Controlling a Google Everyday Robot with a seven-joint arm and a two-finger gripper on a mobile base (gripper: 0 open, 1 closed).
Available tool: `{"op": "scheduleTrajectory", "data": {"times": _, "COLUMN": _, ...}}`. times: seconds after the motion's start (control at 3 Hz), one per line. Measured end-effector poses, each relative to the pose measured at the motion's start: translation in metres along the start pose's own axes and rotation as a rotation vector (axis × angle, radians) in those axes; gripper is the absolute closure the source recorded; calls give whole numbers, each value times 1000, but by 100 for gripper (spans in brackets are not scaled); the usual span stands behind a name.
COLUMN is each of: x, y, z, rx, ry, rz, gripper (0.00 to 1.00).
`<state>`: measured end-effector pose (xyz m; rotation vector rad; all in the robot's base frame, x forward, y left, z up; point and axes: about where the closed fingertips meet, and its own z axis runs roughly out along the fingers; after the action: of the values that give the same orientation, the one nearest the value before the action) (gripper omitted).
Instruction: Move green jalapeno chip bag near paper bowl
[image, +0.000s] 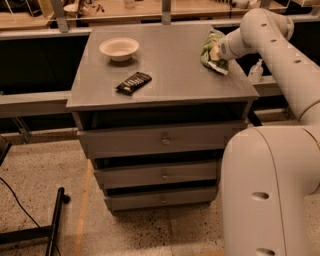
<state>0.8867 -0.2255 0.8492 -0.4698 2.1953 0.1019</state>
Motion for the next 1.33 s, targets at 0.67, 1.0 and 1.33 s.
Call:
{"op": "scheduleTrajectory", "data": {"times": 0.67, "x": 0, "y": 0, "z": 0, "rx": 0, "ry": 0, "rz": 0, "gripper": 100}}
{"op": "scheduleTrajectory", "data": {"times": 1.0, "x": 0, "y": 0, "z": 0, "rx": 0, "ry": 0, "rz": 0, "gripper": 100}}
{"op": "scheduleTrajectory", "data": {"times": 1.33, "x": -1, "y": 0, "z": 0, "rx": 0, "ry": 0, "rz": -1, "gripper": 100}}
